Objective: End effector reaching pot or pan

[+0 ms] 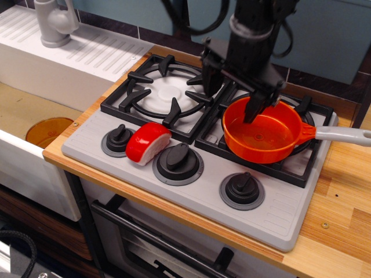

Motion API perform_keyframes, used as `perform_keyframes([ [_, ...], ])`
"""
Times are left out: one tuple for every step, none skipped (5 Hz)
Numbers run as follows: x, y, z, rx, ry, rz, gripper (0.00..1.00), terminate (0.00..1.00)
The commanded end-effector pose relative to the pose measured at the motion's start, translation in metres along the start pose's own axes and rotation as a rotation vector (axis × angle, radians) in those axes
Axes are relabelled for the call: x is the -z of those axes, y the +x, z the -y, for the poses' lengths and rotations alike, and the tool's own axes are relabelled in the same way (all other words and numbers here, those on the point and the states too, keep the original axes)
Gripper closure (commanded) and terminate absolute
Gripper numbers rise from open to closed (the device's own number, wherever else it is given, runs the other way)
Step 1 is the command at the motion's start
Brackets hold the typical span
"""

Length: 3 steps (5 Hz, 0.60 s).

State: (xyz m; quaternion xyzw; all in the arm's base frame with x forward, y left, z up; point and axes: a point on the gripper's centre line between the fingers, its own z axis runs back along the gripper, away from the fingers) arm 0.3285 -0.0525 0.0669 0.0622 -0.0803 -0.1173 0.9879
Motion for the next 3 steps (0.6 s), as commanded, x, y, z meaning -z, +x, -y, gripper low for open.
perform_keyframes([
  [0.0182, -0.0022, 0.0152, -0.053, 0.001, 0.086, 0.0, 0.0],
  [0.0182, -0.0022, 0.0152, -0.053, 0.001, 0.086, 0.0, 0.0],
  [0.0182, -0.0022, 0.0152, -0.053, 0.001, 0.086, 0.0, 1.0],
])
